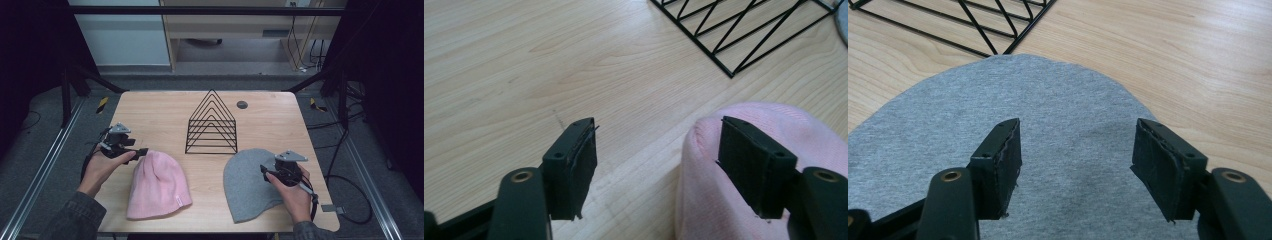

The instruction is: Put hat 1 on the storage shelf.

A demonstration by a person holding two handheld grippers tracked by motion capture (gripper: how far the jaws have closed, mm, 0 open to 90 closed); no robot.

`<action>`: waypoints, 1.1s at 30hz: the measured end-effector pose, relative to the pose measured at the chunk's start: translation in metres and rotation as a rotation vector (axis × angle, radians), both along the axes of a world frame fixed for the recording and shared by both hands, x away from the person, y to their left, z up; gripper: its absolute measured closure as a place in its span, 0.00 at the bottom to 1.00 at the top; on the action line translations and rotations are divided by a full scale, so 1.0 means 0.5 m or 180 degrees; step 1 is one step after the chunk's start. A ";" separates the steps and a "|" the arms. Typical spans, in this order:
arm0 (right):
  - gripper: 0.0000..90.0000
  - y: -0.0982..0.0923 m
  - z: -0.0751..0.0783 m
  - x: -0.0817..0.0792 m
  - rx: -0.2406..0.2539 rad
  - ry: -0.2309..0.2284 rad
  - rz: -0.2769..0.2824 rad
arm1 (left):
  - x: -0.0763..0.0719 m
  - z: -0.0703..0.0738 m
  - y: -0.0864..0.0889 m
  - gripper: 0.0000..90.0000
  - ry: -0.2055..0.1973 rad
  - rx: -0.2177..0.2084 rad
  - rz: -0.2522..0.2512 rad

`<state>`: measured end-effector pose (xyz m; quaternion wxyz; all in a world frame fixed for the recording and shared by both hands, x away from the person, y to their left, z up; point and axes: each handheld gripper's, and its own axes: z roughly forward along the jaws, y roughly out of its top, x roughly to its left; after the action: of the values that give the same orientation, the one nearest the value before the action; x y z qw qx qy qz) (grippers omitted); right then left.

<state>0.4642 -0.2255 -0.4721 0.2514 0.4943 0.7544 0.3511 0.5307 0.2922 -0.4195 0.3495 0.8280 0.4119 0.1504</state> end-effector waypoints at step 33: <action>0.34 0.028 -0.004 0.015 -0.0004 0.0039 0.0159 | -0.004 -0.114 -0.020 0.71 0.0535 -0.0055 -0.0117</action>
<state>0.4718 -0.2116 -0.4740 0.2382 0.4774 0.7682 0.3538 0.5290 0.2822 -0.4764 0.3235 0.8421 0.4257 0.0703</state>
